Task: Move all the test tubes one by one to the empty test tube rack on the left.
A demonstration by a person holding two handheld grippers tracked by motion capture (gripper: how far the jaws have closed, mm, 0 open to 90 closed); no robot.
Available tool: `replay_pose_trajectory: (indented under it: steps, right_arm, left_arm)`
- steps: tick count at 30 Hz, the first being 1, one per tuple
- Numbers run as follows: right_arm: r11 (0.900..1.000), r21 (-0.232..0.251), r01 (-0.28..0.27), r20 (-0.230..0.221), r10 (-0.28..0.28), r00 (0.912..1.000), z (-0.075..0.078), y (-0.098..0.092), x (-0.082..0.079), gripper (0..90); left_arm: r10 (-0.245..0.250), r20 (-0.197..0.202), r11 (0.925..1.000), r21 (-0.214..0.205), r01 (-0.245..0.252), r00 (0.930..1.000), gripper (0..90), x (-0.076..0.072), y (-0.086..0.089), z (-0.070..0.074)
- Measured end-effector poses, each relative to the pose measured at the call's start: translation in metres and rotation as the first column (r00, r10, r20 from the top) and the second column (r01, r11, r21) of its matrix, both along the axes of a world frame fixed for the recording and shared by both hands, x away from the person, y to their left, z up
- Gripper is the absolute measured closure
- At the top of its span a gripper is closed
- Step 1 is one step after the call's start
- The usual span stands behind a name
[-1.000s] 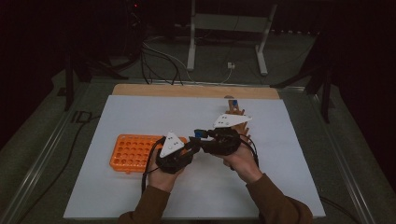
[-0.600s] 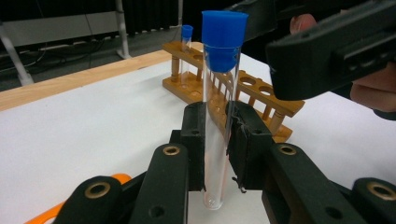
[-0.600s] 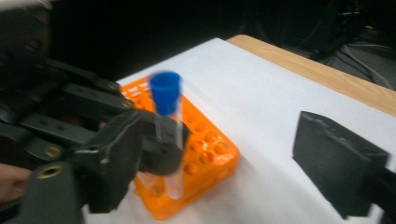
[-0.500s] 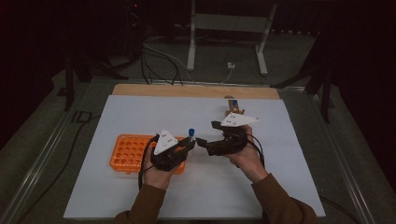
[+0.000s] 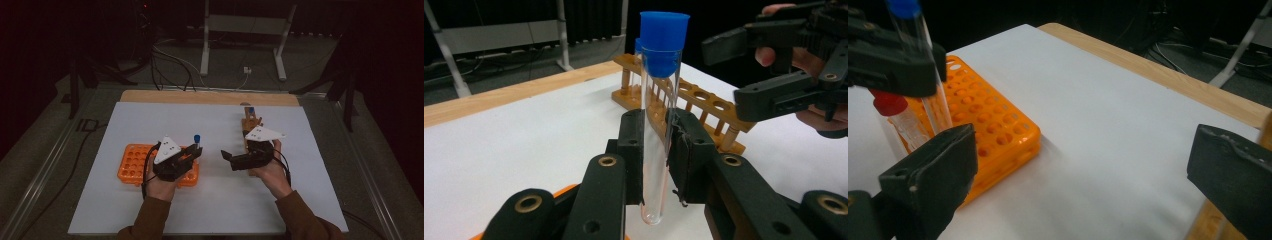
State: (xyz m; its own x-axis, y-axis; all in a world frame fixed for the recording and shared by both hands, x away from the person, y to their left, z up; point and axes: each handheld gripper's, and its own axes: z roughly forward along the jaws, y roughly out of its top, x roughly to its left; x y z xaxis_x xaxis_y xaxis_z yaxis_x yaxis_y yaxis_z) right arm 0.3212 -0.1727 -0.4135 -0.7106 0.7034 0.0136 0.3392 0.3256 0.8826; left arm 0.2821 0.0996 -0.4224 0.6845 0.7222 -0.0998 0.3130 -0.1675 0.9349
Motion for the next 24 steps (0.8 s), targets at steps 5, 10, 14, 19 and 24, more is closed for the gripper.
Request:
replay_pose_trajectory:
  steps: [5, 10, 14, 19, 24]
  right_arm:
    - [0.9998, 0.005, 0.018, 0.004, -0.018, 0.9998, -0.002, -0.008, -0.003, 0.4]
    - [0.9995, 0.012, 0.028, 0.008, -0.028, 0.9996, -0.002, -0.016, -0.006, 0.4]
    - [0.9990, 0.024, 0.039, 0.011, -0.039, 0.9992, -0.003, -0.023, -0.008, 0.4]
    - [0.9982, 0.027, 0.054, 0.011, -0.055, 0.9985, -0.005, -0.031, -0.009, 0.4]
    - [0.9970, 0.041, 0.065, 0.007, -0.065, 0.9978, -0.006, -0.037, -0.011, 0.4]
  left_arm:
    - [0.016, 0.012, 0.9999, 0.002, -0.016, 0.9998, 77.3, 0.000, 0.007, 0.004]
    - [0.035, 0.023, 0.9994, 0.000, -0.035, 0.9991, 77.3, -0.001, 0.017, 0.007]
    - [0.051, 0.031, 0.9987, -0.004, -0.051, 0.9982, 77.2, -0.001, 0.027, 0.009]
    - [0.077, 0.036, 0.9971, -0.007, -0.076, 0.9964, 77.3, -0.002, 0.040, 0.009]
    - [0.106, 0.033, 0.9944, -0.007, -0.106, 0.9938, 77.2, -0.003, 0.054, 0.007]
